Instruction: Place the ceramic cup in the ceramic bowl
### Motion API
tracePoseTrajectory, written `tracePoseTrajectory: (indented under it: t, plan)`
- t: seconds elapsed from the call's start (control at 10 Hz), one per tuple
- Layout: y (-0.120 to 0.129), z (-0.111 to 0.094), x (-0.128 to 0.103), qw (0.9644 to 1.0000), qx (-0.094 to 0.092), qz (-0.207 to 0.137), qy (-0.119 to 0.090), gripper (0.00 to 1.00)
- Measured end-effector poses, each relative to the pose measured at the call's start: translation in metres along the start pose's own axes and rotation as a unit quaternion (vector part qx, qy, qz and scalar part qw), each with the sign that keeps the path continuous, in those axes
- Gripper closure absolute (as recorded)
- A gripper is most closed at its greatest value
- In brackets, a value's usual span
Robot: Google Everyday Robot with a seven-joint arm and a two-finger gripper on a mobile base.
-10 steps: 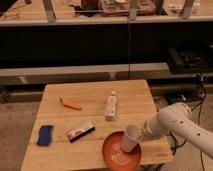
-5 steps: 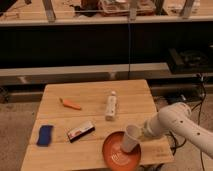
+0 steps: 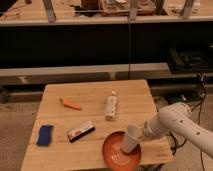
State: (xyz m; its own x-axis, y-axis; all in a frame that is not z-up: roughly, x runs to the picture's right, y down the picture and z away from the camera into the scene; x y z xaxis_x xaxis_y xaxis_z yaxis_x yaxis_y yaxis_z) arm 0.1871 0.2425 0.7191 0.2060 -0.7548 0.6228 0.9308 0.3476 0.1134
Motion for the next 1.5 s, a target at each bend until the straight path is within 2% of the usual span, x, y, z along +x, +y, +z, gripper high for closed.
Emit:
tracePoseTrajectory:
  t: [0.2,0.3,1.5]
  plan:
    - [0.0006,0.0008,0.0007,1.0,0.0,-0.003,-0.001,0.64]
    - [0.0006,0.0009,0.0013,1.0,0.0,-0.005,-0.001,0.62]
    - [0.0033,0.0071,0.0087,0.9996,0.001,-0.026,-0.007,0.62]
